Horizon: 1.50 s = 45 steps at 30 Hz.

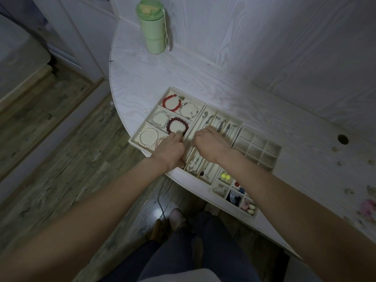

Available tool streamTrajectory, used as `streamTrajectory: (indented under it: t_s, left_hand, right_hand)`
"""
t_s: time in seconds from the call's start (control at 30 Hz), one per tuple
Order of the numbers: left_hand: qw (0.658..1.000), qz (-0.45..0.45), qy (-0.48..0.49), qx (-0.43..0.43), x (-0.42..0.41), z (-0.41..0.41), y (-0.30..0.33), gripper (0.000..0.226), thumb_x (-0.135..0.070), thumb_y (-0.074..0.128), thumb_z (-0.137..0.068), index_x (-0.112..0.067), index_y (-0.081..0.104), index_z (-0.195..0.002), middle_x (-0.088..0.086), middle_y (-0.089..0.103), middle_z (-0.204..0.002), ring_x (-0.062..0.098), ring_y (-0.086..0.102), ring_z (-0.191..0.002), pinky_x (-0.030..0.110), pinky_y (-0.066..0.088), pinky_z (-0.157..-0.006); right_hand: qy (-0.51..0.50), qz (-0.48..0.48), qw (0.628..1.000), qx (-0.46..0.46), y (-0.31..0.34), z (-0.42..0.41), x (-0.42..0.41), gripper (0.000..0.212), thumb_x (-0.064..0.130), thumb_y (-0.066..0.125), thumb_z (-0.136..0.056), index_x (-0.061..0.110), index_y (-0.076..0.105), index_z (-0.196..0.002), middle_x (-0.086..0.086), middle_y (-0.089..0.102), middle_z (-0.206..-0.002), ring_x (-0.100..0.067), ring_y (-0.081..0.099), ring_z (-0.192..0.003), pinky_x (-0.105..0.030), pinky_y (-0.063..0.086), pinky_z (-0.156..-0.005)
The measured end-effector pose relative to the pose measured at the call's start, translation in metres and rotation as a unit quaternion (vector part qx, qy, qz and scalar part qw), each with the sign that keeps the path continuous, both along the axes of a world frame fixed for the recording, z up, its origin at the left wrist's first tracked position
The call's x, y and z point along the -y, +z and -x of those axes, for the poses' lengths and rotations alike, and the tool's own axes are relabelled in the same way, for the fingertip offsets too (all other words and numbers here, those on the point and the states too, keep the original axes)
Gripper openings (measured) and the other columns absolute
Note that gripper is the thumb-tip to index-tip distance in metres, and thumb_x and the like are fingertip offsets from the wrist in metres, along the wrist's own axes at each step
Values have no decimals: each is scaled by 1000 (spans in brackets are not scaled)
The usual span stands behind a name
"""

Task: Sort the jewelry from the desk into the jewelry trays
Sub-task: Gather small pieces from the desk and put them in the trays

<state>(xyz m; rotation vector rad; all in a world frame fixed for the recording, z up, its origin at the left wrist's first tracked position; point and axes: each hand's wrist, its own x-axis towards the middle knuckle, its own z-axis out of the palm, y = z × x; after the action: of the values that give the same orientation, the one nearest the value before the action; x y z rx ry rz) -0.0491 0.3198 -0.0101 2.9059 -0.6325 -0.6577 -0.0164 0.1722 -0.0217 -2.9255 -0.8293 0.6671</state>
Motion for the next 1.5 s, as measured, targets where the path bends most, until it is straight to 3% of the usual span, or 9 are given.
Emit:
streamTrajectory:
  t_s: [0.4,0.53,0.67,0.87,1.1,1.3,1.5]
  left_hand:
    - [999,-18,39,10,5,0,-1,39,-15,66,-84,-10,56,-122,12,26,-142,27,27,-129,35,34,-103]
    - [999,30,29,6,-7,-1,-1,27,-23,58,-91,-12,62,-115,9,34,-134,25,30,-124,34,34,-103]
    - [999,51,9,-2,-19,-1,-1,22,-23,57,-91,-21,70,-108,4,38,-127,21,31,-118,29,32,-102]
    - [999,31,-41,3,-20,0,-3,25,-26,56,-89,-24,71,-110,5,28,-139,20,27,-123,34,32,-105]
    - [997,-9,-75,1,-22,2,-2,27,-24,57,-88,-28,69,-112,6,19,-145,17,27,-118,33,32,-104]
    - [998,8,-64,-11,-17,1,9,30,-22,54,-89,-31,68,-114,4,24,-138,18,27,-119,33,31,-104]
    - [999,-18,-45,-26,-10,0,13,32,-18,53,-87,-17,67,-115,10,21,-144,23,27,-124,34,30,-100]
  right_hand:
    - [-3,-2,1000,22,2,-1,-3,40,-2,46,-87,16,64,-118,0,57,-121,-17,45,-122,-26,18,-110]
    - [-16,-15,1000,0,3,-2,-3,41,-5,44,-87,14,63,-118,-2,55,-124,-16,43,-124,-23,16,-106]
    - [-15,-14,1000,10,1,-4,0,37,-5,47,-87,12,65,-114,-4,58,-122,-20,47,-121,-28,25,-107]
    - [-64,15,998,23,15,-5,7,27,5,42,-94,6,61,-114,-11,57,-121,-26,49,-117,-37,33,-99]
    - [-54,28,998,7,6,-8,7,35,5,39,-95,10,58,-124,-5,51,-133,-19,38,-129,-29,11,-113]
    - [-79,-21,997,-6,0,-12,9,37,2,40,-93,10,57,-124,-5,52,-133,-17,40,-127,-21,13,-107]
    - [-65,-14,997,33,6,-7,10,41,-2,45,-86,9,60,-122,-4,50,-135,-19,38,-130,-27,13,-111]
